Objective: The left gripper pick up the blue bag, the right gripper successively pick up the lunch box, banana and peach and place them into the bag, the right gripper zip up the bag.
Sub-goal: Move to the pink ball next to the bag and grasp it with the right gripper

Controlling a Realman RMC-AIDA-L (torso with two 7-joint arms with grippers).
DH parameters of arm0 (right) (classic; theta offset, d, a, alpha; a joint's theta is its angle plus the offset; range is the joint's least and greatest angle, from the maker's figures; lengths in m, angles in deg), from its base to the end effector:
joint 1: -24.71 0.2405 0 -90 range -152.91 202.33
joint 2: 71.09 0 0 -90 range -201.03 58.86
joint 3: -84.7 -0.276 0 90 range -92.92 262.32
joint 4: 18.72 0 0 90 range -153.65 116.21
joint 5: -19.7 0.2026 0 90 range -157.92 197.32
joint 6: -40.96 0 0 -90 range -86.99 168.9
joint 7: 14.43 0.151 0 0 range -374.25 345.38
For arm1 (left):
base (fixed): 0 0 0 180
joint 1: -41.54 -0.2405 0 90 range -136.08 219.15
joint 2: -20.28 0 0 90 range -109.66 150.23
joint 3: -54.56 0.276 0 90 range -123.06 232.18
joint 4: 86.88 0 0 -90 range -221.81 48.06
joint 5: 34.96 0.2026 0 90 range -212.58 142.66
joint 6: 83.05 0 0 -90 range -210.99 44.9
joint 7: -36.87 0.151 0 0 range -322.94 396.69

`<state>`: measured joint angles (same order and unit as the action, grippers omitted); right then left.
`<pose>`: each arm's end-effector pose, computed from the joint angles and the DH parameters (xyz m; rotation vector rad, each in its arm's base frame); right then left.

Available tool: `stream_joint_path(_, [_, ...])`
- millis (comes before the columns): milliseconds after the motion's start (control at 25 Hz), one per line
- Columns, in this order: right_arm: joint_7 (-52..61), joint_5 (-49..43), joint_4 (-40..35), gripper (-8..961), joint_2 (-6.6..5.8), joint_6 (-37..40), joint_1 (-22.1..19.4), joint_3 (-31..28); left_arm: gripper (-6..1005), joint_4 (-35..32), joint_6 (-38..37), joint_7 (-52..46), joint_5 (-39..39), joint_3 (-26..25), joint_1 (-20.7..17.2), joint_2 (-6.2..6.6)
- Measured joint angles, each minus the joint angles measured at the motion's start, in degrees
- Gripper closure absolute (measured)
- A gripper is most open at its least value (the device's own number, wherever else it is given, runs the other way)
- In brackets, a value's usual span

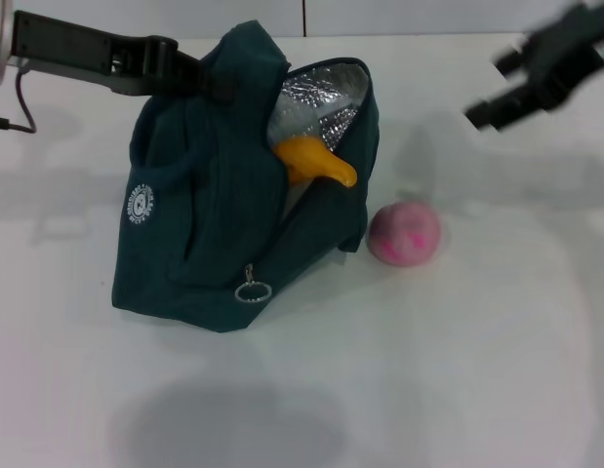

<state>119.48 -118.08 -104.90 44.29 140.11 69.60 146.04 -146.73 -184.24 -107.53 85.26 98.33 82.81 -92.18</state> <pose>0.1133 0.3922 0.0645 -2.7112 0.5030 -0.1302 -0.1826 0.3867 0.0704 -2.6439 -1.4666 -0.4927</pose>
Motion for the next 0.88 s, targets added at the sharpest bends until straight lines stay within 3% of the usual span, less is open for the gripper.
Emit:
stream_joint_path(280, [0.0,0.2,13.2,231,0.22,-4.5,-2.3,-1.2,945,-0.1,-0.1,-0.2,0.0,0.1,0.0,-0.05])
stream_joint_path(520, [0.1,1.0,23.7,228,0.37,-8.3,2.2,-0.4,944,-0.1,0.0,-0.1,0.1,0.3,0.5,-0.28])
stream_joint_path(880, [0.1,1.6,34.5,222,0.52,-15.3,8.4,6.3,943,0.0,0.0,0.0,0.3,0.4,0.7,-0.39])
